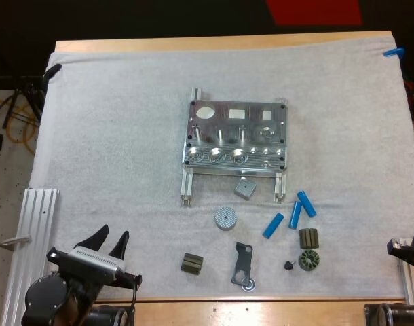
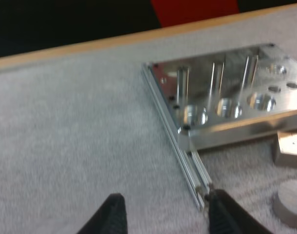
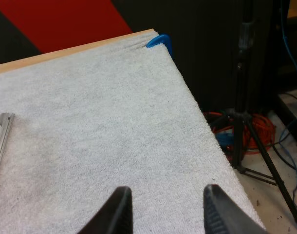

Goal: Load cells from right to left

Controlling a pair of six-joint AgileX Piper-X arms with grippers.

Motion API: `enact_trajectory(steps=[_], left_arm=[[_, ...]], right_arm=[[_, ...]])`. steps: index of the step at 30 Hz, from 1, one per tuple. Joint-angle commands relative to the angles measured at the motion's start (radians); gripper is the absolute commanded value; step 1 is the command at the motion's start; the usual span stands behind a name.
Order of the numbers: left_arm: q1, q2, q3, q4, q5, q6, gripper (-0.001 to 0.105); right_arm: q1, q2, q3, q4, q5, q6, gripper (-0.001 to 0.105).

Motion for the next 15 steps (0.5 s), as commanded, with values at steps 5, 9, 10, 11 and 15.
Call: enact_trajectory(steps=[5, 9, 10, 11, 15], left_arm=[[-0.004, -0.139, 0.0, -0.054, 0.018, -0.001, 0.039], [-0.004, -0.129, 0.0, -0.054, 0.065, -0.001, 0.039], [-0.004, -0.123, 0.0, -0.054, 0.08, -0.001, 0.039], [-0.004, -0.119, -0.003, -0.054, 0.087, -0.001, 0.039], [-0.004, -0.078, -0.029, -0.054, 0.149, -0.001, 0.039]], right_arm=[[-0.005, -0.046, -0.003, -0.006, -0.003, -0.011, 0.035], [-0.005, -0.043, -0.016, 0.011, -0.055, -0.053, 0.035], [-0.005, -0.042, -0.024, 0.017, -0.075, -0.078, 0.035], [-0.005, -0.042, -0.026, 0.019, -0.078, -0.082, 0.035], [-0.005, -0.042, -0.046, 0.028, -0.102, -0.083, 0.035]])
